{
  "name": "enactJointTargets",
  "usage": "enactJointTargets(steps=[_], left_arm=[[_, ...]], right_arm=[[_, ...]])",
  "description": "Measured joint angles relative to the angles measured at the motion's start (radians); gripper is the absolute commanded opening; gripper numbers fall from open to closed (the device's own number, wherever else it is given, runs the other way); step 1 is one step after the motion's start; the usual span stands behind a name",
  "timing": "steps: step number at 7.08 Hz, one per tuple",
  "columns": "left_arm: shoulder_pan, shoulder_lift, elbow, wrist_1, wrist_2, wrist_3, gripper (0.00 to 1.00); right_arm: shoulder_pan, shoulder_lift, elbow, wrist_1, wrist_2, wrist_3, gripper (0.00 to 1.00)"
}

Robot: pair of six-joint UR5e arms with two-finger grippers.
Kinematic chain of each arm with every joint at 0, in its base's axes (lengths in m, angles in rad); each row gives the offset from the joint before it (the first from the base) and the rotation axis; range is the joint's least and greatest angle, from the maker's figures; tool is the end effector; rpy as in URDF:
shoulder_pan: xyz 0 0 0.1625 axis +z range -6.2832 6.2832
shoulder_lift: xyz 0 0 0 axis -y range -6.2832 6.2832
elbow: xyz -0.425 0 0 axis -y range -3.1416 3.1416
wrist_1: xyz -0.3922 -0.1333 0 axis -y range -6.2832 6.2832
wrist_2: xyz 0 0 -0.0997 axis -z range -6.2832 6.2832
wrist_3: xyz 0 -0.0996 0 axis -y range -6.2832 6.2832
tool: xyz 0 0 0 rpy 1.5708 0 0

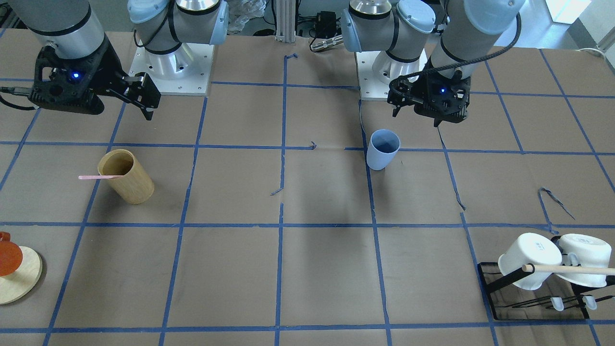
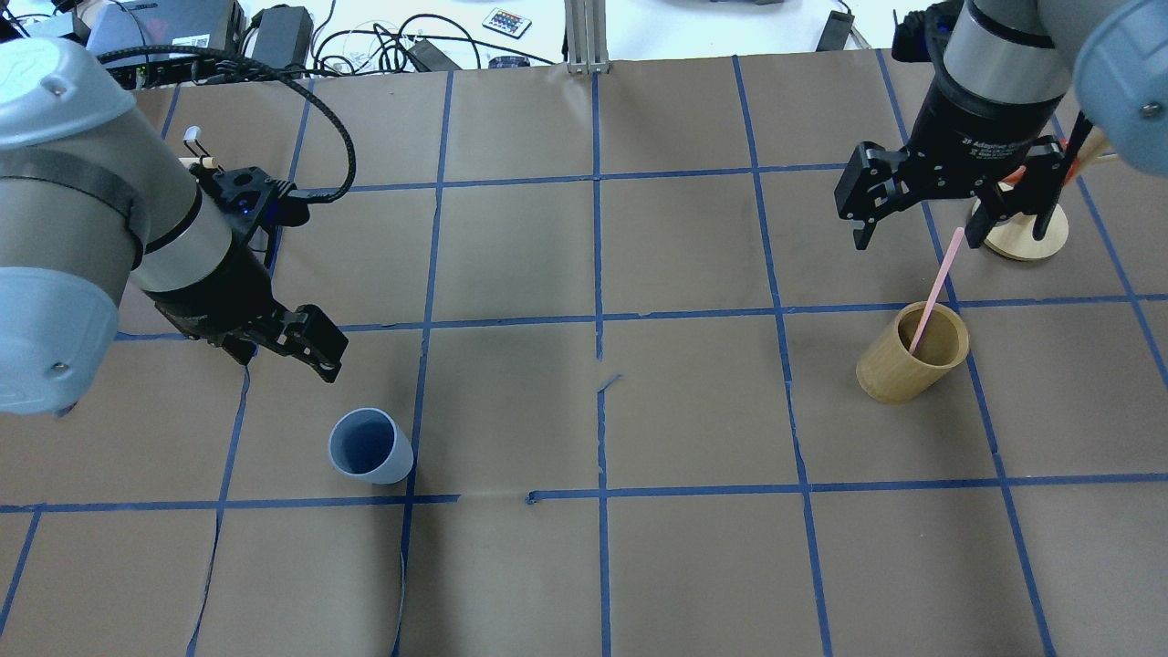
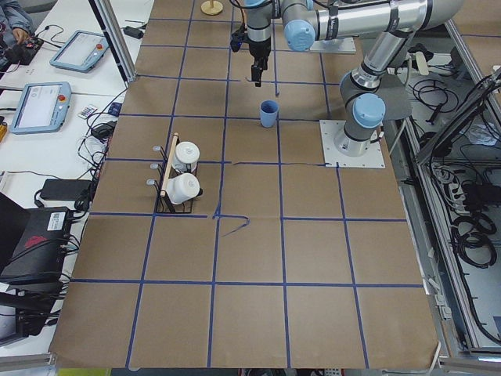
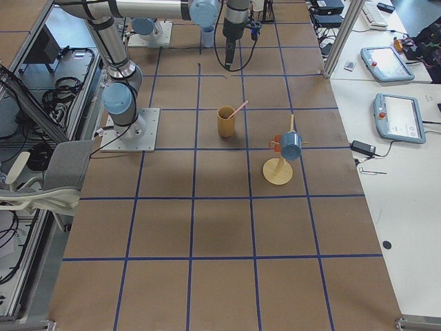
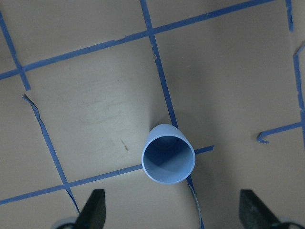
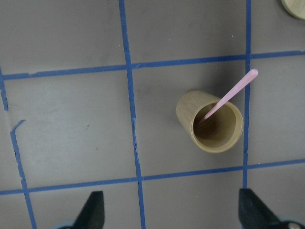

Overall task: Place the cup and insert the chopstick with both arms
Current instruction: 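Lower left gripper onto the light-blue cup while right gripper descends to chopstick, then slide the blue cup centerward with left gripper while right gripper grasps pink chopstick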

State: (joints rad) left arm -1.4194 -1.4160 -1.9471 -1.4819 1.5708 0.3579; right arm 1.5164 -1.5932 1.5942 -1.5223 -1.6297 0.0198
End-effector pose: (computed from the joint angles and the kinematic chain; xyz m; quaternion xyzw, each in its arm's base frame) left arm -0.0710 -0.4182 0.3843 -0.1028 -0.9925 -0.0641 0.0167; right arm 0.1013 -0.4836 0.4828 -0.0363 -0.9986 -0.0252 0.0290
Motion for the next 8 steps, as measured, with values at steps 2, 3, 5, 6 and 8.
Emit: enactJointTargets(steps=[2, 3, 5, 6, 8], left_arm=[[0.060, -0.035, -0.101, 0.113, -0.015, -0.056, 0.96], [0.065, -0.054, -0.156, 0.174, -0.024, -0.116, 0.98], [0.065, -0.076, -0.225, 0.225, -0.025, -0.154, 0.76], [0.064, -0.081, -0.246, 0.231, -0.027, -0.161, 0.18], [0.064, -0.092, -0.278, 0.270, -0.028, -0.171, 0.00]], right_arm=[[-0.001, 0.004, 0.025, -0.151, -0.090, -0.017, 0.99], [-0.013, 0.005, 0.072, -0.228, -0.156, -0.021, 0.99], [-0.046, 0.001, 0.229, -0.468, -0.191, 0.012, 1.00], [-0.053, 0.000, 0.327, -0.637, -0.192, 0.031, 1.00], [-0.065, 0.002, 0.434, -0.820, -0.191, 0.046, 1.00]])
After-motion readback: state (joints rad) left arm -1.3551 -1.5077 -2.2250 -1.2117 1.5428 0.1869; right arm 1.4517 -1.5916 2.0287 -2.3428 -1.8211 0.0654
